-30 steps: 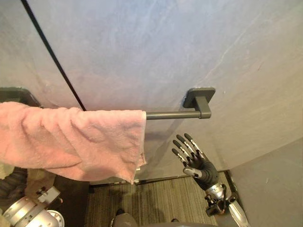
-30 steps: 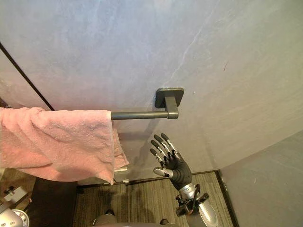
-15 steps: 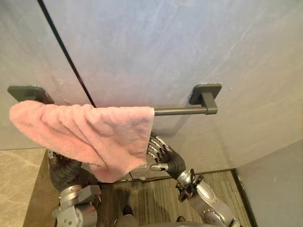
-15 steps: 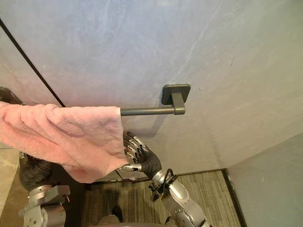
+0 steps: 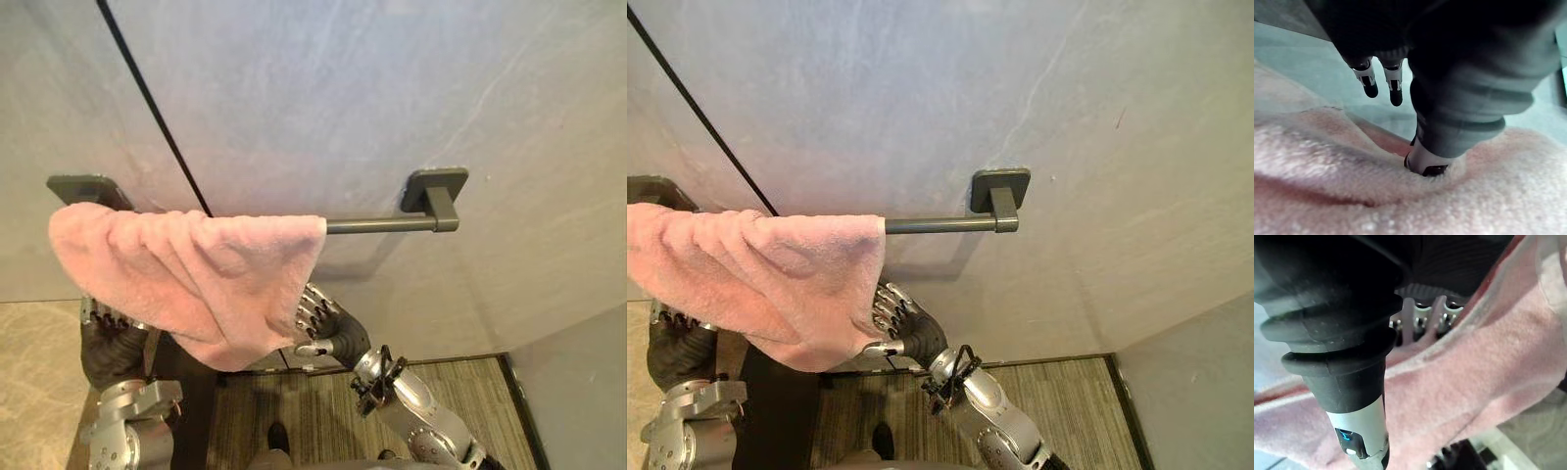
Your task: Organize washtable
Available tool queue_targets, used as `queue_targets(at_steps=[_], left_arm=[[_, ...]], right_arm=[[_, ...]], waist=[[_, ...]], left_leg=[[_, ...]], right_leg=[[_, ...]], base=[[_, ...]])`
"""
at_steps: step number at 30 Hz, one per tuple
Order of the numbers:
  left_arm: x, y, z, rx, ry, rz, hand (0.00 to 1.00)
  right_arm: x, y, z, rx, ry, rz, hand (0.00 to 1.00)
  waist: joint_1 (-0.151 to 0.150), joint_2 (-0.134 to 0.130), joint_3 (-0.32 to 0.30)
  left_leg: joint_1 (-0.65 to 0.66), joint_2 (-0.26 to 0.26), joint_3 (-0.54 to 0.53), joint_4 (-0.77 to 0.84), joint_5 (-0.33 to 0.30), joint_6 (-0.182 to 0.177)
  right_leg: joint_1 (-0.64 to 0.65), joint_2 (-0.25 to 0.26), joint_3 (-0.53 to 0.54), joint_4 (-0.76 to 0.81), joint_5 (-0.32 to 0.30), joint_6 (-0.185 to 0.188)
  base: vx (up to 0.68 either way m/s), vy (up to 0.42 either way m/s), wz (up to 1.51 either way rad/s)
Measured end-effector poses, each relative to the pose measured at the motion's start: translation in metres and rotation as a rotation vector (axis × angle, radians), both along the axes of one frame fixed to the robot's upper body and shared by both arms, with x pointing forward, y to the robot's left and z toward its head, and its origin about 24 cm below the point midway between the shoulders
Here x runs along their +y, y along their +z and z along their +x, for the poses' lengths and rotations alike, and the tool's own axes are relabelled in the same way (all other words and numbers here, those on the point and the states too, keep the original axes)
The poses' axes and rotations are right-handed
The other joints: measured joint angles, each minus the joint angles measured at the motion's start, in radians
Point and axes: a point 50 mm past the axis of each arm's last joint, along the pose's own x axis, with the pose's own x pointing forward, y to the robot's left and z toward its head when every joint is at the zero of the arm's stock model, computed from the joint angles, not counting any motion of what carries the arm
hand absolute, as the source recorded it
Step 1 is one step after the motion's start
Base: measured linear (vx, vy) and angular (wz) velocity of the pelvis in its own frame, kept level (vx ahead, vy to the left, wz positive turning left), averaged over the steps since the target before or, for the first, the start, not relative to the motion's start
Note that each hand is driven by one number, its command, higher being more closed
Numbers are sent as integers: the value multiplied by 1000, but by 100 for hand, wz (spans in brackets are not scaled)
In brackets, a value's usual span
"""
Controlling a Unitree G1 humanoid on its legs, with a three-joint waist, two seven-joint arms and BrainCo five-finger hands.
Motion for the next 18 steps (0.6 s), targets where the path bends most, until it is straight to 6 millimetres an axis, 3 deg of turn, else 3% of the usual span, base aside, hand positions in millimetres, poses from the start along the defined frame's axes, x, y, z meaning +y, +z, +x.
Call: queue_targets(at_steps=[7, 8, 9, 10, 18], left_arm=[[-6, 4, 7, -21, -33, 32, 100], [-10, 4, 10, -30, -56, 28, 100], [-20, 9, 19, -66, -145, 30, 100], [-20, 10, 20, -72, -151, 35, 100], [-21, 13, 22, -86, -159, 38, 100]], right_arm=[[15, -6, 4, 8, 54, -23, 0], [19, -9, 7, 12, 67, -38, 0], [42, -16, 18, 16, 127, -90, 0], [45, -15, 20, 13, 132, -92, 100], [54, -21, 23, 35, 141, -120, 100]], waist=[[-2, 22, -12], [-1, 27, -13], [11, 39, -29], [15, 39, -30], [26, 40, -30]], left_leg=[[-19, 0, 3, -8, 7, -2], [-23, 0, 2, -8, 12, -2], [-40, 4, 2, -2, 17, -3], [-40, 5, 3, -2, 17, -3], [-40, 6, 3, -3, 18, -5]], right_leg=[[-22, 1, 1, -4, -7, 11], [-23, 1, 1, -4, -7, 11], [-39, 4, 0, -5, -7, 10], [-38, 5, 0, -5, -7, 10], [-38, 5, 3, -4, -7, 10]], base=[[-11, -2, -1], [39, -18, 3], [45, -19, 3], [33, -19, 2], [0, 0, 0]])
